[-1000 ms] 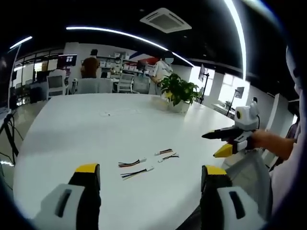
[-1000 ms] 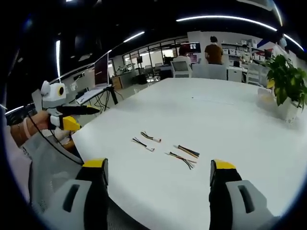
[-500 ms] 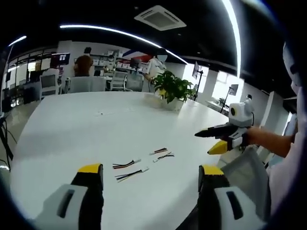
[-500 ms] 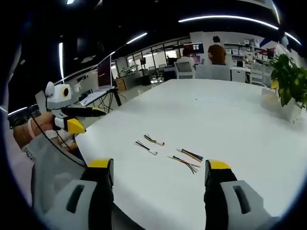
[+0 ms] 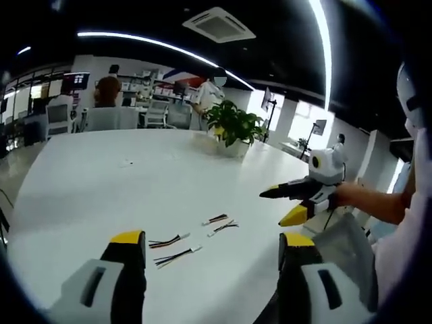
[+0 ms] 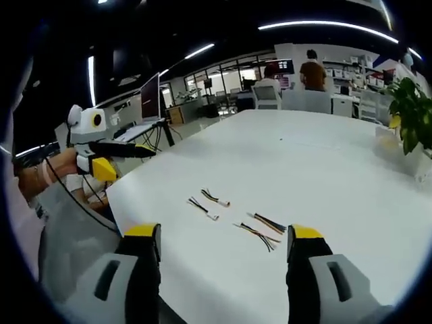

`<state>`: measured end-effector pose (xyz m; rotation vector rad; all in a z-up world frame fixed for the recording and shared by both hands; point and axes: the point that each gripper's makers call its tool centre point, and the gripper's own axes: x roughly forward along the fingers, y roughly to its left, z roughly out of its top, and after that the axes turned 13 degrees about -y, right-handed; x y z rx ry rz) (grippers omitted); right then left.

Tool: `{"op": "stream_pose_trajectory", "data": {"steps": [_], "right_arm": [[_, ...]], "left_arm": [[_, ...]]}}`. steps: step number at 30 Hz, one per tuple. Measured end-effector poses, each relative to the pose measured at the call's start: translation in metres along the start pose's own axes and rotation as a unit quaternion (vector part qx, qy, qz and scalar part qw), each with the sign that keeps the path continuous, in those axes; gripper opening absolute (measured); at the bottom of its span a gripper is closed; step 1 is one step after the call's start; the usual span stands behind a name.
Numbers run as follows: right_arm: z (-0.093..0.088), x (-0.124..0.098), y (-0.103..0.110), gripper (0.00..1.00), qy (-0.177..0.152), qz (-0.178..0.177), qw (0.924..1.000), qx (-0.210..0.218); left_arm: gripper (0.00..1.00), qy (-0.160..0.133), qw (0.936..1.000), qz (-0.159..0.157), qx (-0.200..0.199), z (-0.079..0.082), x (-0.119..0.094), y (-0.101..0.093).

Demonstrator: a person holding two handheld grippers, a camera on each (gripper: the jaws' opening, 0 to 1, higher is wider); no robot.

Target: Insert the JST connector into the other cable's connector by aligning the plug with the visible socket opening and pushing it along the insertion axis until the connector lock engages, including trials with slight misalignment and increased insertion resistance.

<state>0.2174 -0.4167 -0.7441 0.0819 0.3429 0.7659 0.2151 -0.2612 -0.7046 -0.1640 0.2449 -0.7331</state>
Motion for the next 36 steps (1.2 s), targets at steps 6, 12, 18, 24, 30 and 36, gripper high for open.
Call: {"op": "stream_pose_trajectory", "data": {"steps": [6,12,18,24,30,36], "right_arm": [[-0.001,0.007,0.001,0.68,0.008,0.013,0.9999,-0.005],[0.0,0.015,-0.001,0.64,0.007,0.018,0.9997,-0.015],[0.004,0.019,-0.008,0.57,0.002,0.016,0.9996,-0.023],[0.002,0.02,-0.016,0.55,0.006,0.017,0.9997,-0.017],[0.001,0.022,-0.02,0.54,0.01,0.023,0.9995,-0.021],[0.001,0.026,-0.025,0.51,0.011,0.03,0.9992,-0.023]], "left_arm": [[0.77,-0.002,0.9999,0.0,-0.013,0.002,0.005,0.006],[0.76,0.001,0.9999,-0.006,-0.009,0.001,0.01,0.009],[0.74,0.008,0.9993,-0.014,-0.034,-0.01,0.015,0.015],[0.68,0.022,0.9991,-0.018,-0.031,-0.016,0.018,0.019],[0.68,0.018,0.9993,-0.02,-0.024,-0.012,0.026,0.024],[0.68,0.026,0.9992,-0.027,-0.015,-0.014,0.032,0.028]]}}
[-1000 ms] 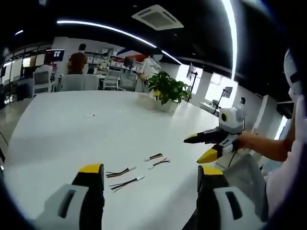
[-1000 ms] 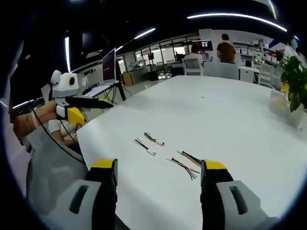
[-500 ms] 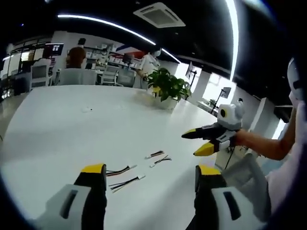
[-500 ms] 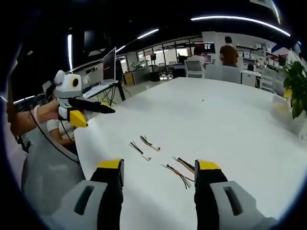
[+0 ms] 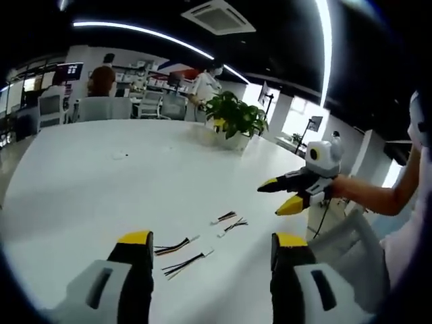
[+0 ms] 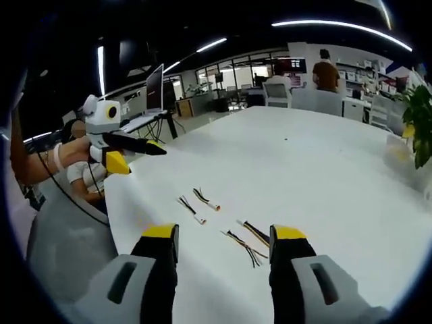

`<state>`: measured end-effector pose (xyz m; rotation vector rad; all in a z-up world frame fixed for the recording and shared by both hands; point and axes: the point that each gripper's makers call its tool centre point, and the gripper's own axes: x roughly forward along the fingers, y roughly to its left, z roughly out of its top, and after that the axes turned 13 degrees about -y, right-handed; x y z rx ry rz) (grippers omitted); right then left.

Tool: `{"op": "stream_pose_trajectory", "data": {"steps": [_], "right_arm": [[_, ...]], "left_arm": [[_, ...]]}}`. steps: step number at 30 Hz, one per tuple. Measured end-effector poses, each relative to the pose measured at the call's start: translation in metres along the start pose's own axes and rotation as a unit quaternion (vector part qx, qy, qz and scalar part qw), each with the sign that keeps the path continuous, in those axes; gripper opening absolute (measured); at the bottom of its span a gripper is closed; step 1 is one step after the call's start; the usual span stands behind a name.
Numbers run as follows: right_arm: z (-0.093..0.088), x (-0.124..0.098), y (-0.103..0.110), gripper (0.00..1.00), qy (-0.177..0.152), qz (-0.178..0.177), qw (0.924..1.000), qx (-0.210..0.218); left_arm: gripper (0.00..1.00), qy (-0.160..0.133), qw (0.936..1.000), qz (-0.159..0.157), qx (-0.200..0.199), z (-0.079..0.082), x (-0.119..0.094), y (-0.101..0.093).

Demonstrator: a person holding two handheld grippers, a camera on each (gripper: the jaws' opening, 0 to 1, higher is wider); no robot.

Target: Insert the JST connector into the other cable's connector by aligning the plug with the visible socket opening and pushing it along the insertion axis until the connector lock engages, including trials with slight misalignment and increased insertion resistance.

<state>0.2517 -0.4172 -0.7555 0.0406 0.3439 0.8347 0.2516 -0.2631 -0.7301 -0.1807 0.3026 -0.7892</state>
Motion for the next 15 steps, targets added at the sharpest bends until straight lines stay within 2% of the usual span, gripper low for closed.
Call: {"op": "stream_pose_trajectory", "data": {"steps": [15], "right_arm": [[-0.002,0.02,-0.004,0.5,0.02,0.029,0.9993,-0.012]], "left_arm": [[0.67,0.012,0.9999,-0.004,0.005,-0.002,0.012,0.013]]}}
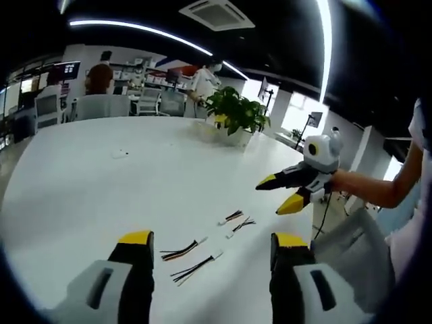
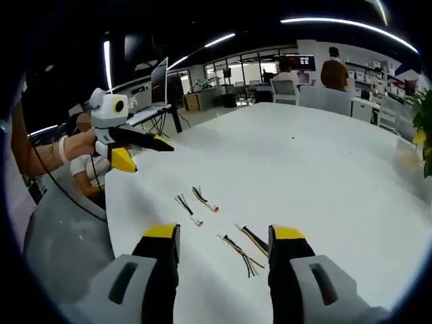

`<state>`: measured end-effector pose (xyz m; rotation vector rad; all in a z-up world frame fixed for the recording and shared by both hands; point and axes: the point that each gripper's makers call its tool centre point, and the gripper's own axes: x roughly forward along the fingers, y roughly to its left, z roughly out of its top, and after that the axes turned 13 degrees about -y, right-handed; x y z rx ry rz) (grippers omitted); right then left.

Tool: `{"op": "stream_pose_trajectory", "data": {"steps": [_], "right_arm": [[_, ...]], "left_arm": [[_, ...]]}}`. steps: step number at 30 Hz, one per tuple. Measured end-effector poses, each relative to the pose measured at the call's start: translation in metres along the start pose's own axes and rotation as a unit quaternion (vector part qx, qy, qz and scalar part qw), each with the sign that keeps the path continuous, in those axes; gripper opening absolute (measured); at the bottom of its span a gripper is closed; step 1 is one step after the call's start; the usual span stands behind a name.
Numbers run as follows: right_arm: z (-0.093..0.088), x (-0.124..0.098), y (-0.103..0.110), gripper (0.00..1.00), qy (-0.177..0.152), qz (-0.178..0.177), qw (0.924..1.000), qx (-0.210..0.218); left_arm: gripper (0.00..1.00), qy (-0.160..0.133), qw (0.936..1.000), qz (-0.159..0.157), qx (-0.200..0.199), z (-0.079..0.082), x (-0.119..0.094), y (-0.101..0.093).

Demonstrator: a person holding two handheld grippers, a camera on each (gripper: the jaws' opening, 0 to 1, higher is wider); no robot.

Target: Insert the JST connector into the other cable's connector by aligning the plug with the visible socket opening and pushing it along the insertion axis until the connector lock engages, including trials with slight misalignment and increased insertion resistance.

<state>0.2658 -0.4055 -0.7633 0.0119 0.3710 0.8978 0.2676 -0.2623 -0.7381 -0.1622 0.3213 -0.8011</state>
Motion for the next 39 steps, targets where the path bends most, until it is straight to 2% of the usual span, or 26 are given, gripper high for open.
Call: {"op": "stream_pose_trajectory", "data": {"steps": [9,20,25,35,39], "right_arm": [[-0.003,0.009,-0.004,0.5,0.014,0.012,0.9998,-0.011],[-0.016,0.022,-0.004,0.49,0.035,0.027,0.9988,-0.018],[-0.016,0.026,-0.005,0.49,0.031,0.033,0.9989,-0.013],[-0.015,0.031,-0.009,0.45,0.022,0.039,0.999,-0.009],[-0.016,0.032,-0.01,0.47,0.019,0.048,0.9986,-0.008]], "left_arm": [[0.66,0.01,0.9999,0.0,0.003,-0.003,0.009,0.012],[0.65,0.018,0.9998,-0.013,0.002,-0.007,0.019,0.008],[0.64,0.019,0.9995,-0.016,0.017,-0.008,0.021,0.009],[0.61,0.018,0.9994,-0.022,0.02,-0.01,0.029,0.013],[0.59,0.018,0.9994,-0.025,0.019,-0.011,0.031,0.016]]}}
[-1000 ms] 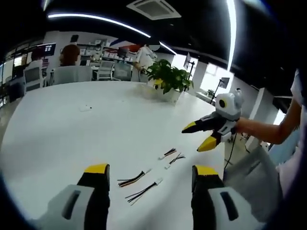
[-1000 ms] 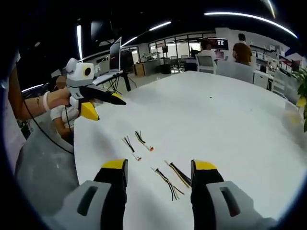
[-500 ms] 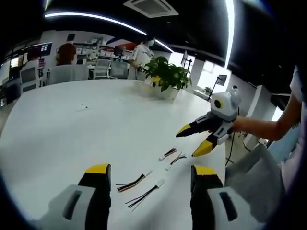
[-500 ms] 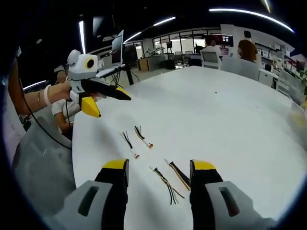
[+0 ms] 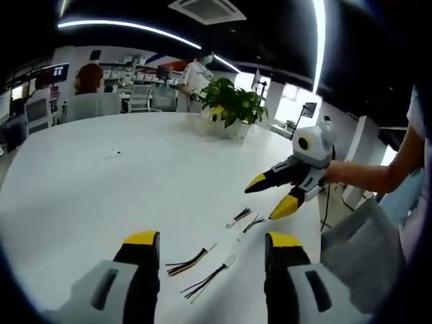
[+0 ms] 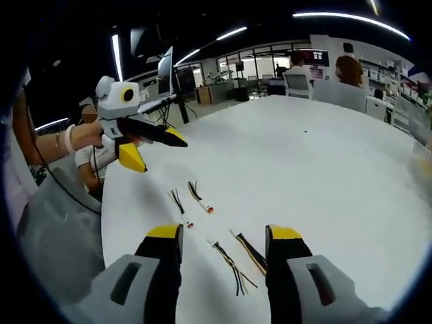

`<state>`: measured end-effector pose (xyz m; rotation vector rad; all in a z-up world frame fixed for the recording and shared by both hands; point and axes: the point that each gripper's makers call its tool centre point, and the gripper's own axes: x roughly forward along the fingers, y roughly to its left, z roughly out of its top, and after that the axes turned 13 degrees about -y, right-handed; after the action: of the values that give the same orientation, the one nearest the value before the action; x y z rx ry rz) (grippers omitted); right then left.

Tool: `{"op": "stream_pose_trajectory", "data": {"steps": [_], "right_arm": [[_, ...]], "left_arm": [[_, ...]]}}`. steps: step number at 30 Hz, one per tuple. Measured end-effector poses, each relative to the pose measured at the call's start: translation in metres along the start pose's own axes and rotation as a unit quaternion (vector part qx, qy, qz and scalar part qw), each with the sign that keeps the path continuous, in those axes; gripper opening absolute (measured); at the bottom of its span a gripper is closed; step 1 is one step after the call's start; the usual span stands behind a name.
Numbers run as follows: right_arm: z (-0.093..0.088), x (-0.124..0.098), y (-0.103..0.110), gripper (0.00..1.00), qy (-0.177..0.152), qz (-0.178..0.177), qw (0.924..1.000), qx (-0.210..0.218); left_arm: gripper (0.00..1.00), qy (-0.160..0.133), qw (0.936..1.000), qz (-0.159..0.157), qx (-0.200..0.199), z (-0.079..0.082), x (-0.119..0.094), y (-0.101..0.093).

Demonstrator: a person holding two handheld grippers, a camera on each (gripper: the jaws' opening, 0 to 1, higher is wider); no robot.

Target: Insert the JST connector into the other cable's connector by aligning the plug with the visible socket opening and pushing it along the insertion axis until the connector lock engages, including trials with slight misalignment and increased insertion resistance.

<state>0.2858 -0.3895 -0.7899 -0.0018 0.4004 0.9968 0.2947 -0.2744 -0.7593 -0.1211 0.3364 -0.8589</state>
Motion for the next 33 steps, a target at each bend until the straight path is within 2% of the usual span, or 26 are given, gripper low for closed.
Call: {"op": "stream_pose_trajectory", "data": {"steps": [4,11,14,26,30,33], "right_arm": [[0.0,0.0,0.0,0.44,-0.003,0.013,0.9998,-0.016],[-0.002,0.001,-0.005,0.39,-0.012,0.028,0.9993,-0.021],[-0.003,0.003,-0.008,0.36,-0.015,0.029,0.9992,-0.022],[-0.009,0.005,-0.016,0.26,-0.016,0.033,0.9993,-0.004],[-0.011,0.006,-0.019,0.25,-0.015,0.035,0.9993,-0.006],[-0.013,0.006,-0.022,0.24,-0.015,0.036,0.9992,-0.008]], "left_arm": [[0.56,-0.001,1.0,-0.006,0.003,-0.001,0.002,0.001],[0.51,-0.005,0.9992,-0.03,0.027,-0.002,0.006,0.001],[0.48,-0.004,0.999,-0.03,0.032,-0.005,0.007,0.004],[0.39,-0.008,0.9995,-0.028,0.015,-0.014,0.014,0.01],[0.33,-0.011,0.9992,-0.035,0.013,-0.016,0.016,0.009],[0.33,-0.011,0.999,-0.041,0.016,-0.018,0.018,0.008]]}}
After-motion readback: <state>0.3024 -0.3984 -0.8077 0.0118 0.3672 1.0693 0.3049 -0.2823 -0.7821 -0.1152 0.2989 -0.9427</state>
